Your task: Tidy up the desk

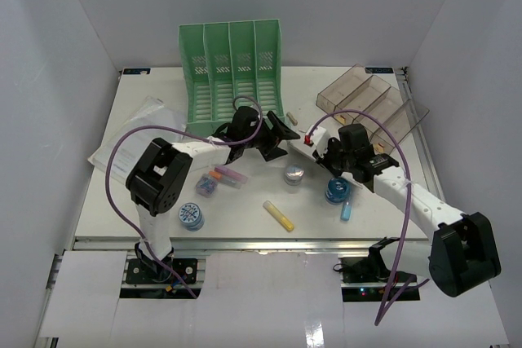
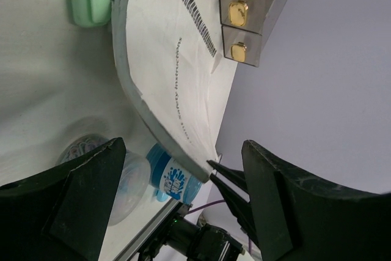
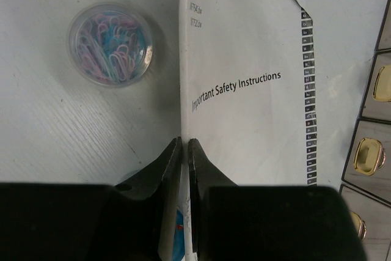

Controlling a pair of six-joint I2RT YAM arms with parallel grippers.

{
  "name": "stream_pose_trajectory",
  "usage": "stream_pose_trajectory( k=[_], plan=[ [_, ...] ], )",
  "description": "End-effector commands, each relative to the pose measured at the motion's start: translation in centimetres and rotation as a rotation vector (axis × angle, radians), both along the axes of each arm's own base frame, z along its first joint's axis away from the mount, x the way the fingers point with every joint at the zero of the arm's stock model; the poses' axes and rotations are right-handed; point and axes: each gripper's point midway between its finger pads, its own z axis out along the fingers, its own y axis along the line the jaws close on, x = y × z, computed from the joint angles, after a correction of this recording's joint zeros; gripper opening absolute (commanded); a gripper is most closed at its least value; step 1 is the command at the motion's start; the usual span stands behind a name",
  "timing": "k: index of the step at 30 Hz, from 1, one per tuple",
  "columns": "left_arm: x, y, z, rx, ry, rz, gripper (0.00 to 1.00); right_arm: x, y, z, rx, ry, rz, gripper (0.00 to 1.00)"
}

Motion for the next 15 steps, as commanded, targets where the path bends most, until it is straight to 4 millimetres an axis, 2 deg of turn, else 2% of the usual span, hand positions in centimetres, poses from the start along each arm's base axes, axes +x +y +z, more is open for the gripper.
stream_pose_trajectory(
  k=[1,10,15],
  plan=[
    [1.2,-1.1,2.2,-0.046,-0.024,0.016,0.83,-0.1,0.6,1.5,0.053,-0.034,0.02,0.13],
    [0.4,-1.8,1.2,-0.048,0.013,-0.009,0.68,-0.6,0.9,1.9,0.067,-0.041,0.052,0.13],
    [-0.1,-2.2,1.2,-0.055,0.011,-0.027,0.55,-0.8,1.1,2.1,0.072,-0.037,0.071,0.13]
  ],
)
